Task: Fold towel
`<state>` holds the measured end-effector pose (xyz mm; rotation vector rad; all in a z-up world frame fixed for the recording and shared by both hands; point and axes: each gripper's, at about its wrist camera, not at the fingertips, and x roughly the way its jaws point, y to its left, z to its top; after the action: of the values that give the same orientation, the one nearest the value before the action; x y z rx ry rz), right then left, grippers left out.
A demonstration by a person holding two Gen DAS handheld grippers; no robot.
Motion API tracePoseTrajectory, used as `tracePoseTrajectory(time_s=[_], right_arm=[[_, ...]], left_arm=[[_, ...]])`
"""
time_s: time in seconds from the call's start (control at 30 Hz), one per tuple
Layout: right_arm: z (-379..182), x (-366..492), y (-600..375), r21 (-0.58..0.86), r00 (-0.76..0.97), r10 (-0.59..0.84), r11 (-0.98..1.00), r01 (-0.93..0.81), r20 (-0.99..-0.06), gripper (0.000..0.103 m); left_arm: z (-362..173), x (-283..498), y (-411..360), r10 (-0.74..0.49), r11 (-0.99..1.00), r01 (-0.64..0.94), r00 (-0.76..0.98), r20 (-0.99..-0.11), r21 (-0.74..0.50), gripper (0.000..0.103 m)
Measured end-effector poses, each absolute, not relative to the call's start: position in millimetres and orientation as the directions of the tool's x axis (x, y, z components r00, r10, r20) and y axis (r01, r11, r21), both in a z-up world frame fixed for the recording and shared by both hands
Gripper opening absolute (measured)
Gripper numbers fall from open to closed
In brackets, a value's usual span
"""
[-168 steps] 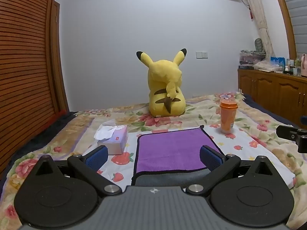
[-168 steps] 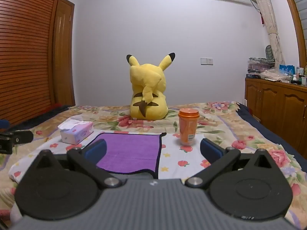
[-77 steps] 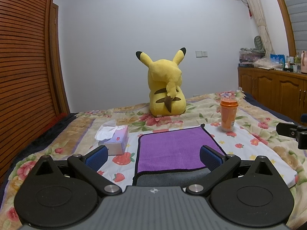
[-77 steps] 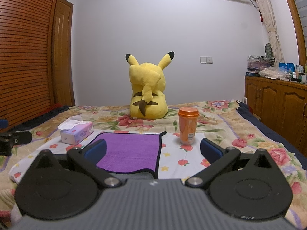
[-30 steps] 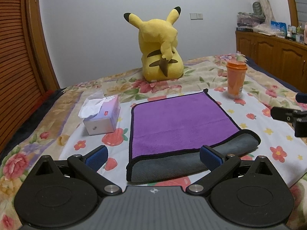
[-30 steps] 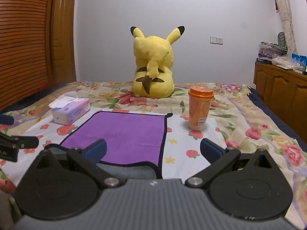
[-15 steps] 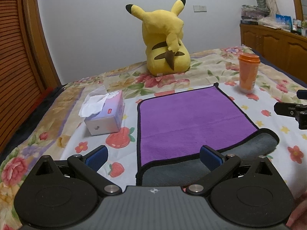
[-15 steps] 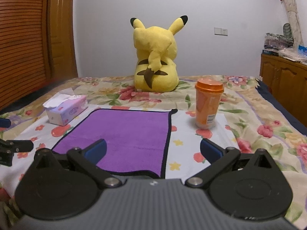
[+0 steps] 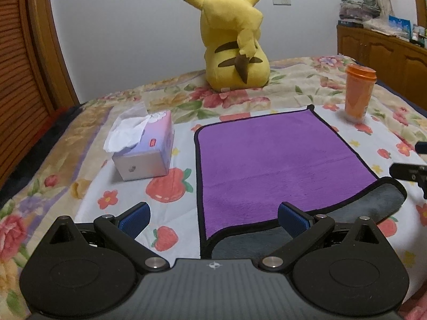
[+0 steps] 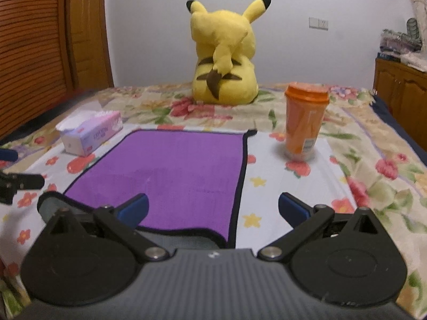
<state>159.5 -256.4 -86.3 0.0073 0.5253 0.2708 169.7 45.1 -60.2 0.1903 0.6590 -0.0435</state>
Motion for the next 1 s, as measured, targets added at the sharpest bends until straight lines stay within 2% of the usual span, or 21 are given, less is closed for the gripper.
tracePoseTrajectory(time_s=[0.2, 0.43, 0.5, 0.57, 0.63, 0.8, 0.87, 1.0], right_arm=[[-98.4, 168.9, -256.2, 0.1, 0.784, 0.274, 0.959, -0.265, -0.558, 0.103], [-107.4, 176.0, -254.5, 0.112, 0.745, 0.293, 0.952, -0.284, -0.599, 0.102], [-109.4, 177.4, -253.9, 0.116, 0.734, 0.3, 0.949, -0.292, -0.609, 0.099], [-111.6, 179.5, -253.7, 0.124, 0.718, 0.311, 0.945, -0.301, -0.622, 0.088], [-113.3, 180.9, -252.8, 0.127, 0.708, 0.319, 0.942, -0.311, -0.63, 0.088], [-115.8, 183.2, -250.7, 0.156, 0.669, 0.355, 0.927, -0.34, -0.653, 0.087], [-117.1, 183.2, -249.2, 0.162, 0.656, 0.365, 0.923, -0.35, -0.661, 0.083], [-118.7, 183.8, -248.2, 0.174, 0.637, 0.381, 0.915, -0.364, -0.67, 0.077]], left_arm=[[-68.3, 181.6, 56.1, -0.011, 0.989, 0.106, 0.757, -0.654, 0.107, 0.103], [-80.6, 190.9, 64.7, -0.031, 0.993, 0.1, 0.707, -0.707, 0.056, 0.089], [-84.0, 192.0, 65.7, -0.042, 0.994, 0.104, 0.693, -0.72, 0.042, 0.085], [-87.6, 194.0, 68.2, -0.071, 0.994, 0.111, 0.671, -0.738, 0.006, 0.078], [-90.5, 194.3, 68.6, -0.079, 0.994, 0.112, 0.658, -0.749, -0.007, 0.07], [-96.3, 194.7, 64.9, -0.089, 0.991, 0.13, 0.634, -0.768, -0.008, 0.063], [-99.2, 195.3, 63.7, -0.09, 0.991, 0.135, 0.623, -0.777, -0.006, 0.062], [-102.3, 194.7, 63.2, -0.097, 0.99, 0.14, 0.609, -0.787, -0.014, 0.055]])
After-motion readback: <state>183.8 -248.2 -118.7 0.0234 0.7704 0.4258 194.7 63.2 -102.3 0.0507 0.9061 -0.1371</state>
